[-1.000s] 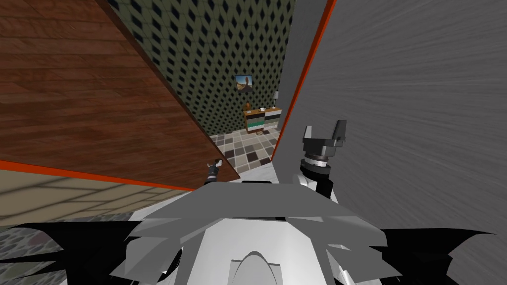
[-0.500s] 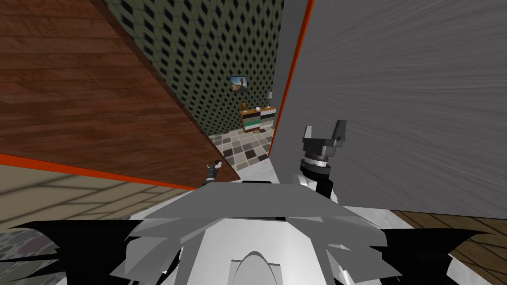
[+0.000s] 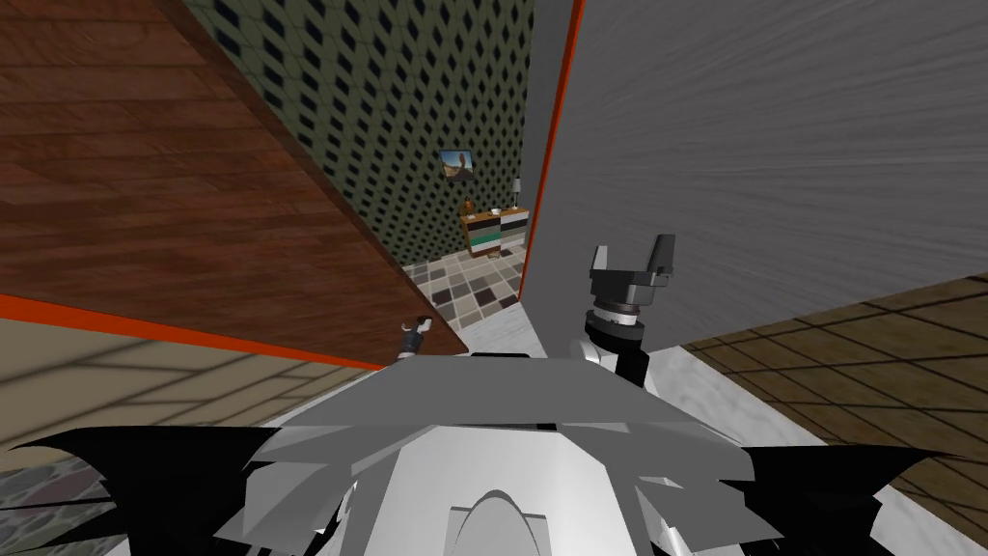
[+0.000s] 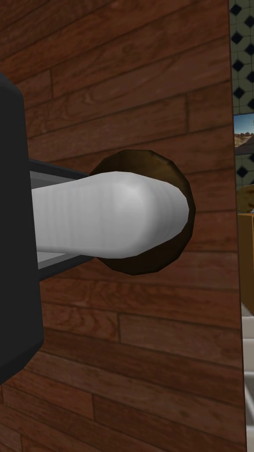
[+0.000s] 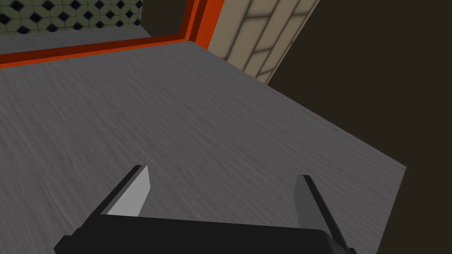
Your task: Pull the door open
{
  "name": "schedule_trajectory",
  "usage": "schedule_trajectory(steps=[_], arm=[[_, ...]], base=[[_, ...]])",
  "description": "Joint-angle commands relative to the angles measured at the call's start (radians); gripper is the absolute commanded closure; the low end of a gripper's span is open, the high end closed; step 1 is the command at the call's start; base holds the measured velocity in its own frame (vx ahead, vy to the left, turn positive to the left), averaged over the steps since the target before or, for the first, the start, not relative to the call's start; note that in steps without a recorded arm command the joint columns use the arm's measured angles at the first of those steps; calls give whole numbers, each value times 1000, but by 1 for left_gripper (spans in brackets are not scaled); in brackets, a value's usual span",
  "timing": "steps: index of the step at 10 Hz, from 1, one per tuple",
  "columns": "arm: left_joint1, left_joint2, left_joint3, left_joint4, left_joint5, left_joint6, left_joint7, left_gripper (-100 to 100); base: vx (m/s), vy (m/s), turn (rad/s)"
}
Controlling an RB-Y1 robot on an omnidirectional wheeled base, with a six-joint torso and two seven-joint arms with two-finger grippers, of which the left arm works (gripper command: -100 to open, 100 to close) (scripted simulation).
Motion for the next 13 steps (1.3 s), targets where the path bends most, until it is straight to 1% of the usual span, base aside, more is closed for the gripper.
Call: schedule_trajectory(steps=[1, 2, 5, 6, 7, 9, 10, 12, 13], arm=[[28, 12, -7, -15, -4, -16, 13, 100], [45, 24, -16, -13, -9, -41, 27, 100], [72, 42, -31, -11, -17, -80, 49, 100], [67, 36, -30, -20, -17, -63, 42, 100], [78, 43, -37, -4, -20, -90, 51, 100], [85, 51, -42, 10, -23, -116, 59, 100], [90, 57, -47, 22, -25, -138, 66, 100], [98, 66, -53, 37, -28, -167, 74, 100], [102, 72, -57, 47, -30, -185, 80, 100]], base=[[-149, 23, -99], [-205, 52, -163], [-201, 24, -128], [-83, -2, -8], [-182, 43, -157], [-240, 70, -200], [-257, 46, -227], [-241, 54, -174], [-235, 62, -163]])
